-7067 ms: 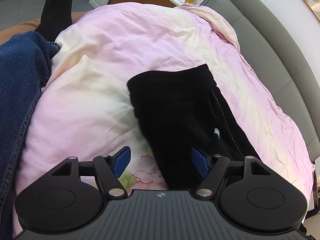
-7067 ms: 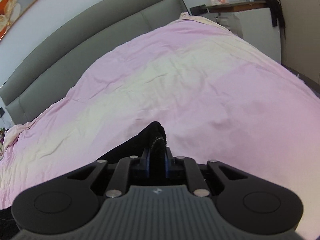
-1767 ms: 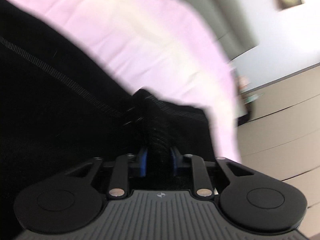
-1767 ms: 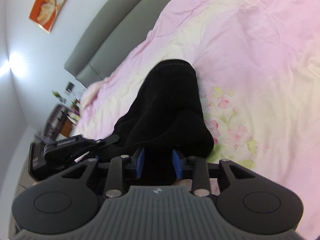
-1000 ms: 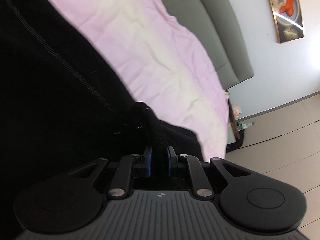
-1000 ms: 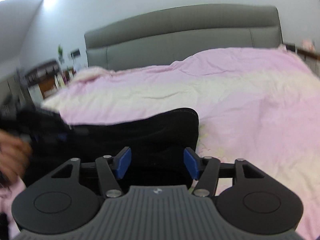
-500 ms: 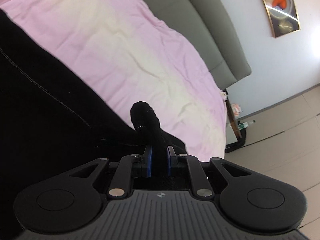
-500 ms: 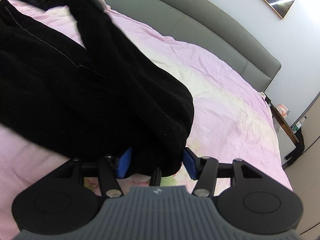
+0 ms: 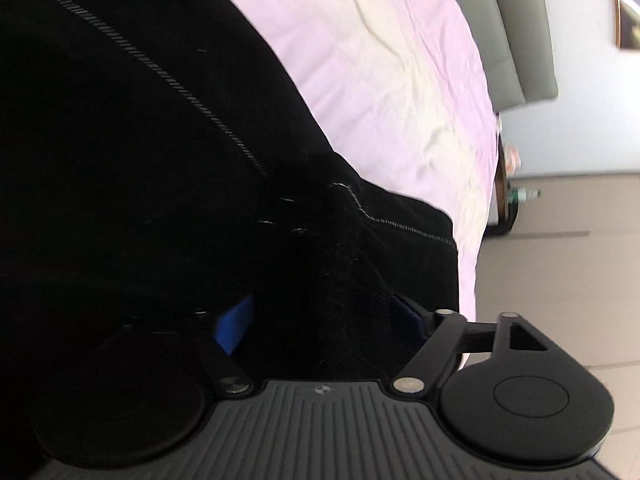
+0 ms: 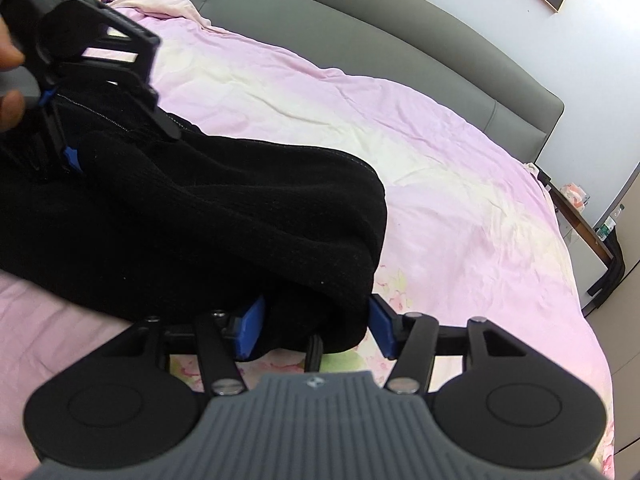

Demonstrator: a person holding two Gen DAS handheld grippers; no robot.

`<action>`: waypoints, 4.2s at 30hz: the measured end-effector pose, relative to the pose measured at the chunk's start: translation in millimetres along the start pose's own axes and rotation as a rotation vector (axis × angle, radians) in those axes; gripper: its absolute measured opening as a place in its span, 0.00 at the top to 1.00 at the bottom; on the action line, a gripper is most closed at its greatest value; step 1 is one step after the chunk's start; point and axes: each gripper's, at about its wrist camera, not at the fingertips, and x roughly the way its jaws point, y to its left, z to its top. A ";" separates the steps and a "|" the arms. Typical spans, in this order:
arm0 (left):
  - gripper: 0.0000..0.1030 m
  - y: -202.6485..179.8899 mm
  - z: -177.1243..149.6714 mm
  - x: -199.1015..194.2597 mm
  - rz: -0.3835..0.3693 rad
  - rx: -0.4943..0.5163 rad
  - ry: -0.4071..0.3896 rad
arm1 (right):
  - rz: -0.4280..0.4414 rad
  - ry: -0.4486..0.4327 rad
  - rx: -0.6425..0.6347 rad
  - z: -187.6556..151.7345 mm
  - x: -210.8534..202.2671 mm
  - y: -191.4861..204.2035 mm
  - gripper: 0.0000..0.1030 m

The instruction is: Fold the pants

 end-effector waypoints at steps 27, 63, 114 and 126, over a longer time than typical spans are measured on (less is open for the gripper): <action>0.80 -176.3 -17.2 -18.2 -0.361 -0.011 -0.038 | -0.155 -0.242 0.121 22.8 -27.3 -7.5 0.43; 0.80 14.0 -4.0 -55.3 0.002 0.035 -0.077 | 0.301 -0.125 0.131 15.8 -41.0 -13.2 0.56; 0.07 167.3 -50.1 -339.8 0.264 -0.104 -0.659 | 1.040 0.070 0.058 166.6 -29.3 228.6 0.43; 0.12 220.0 -1.4 -325.4 0.132 -0.200 -0.737 | 0.615 0.023 -0.016 221.4 45.1 325.9 0.43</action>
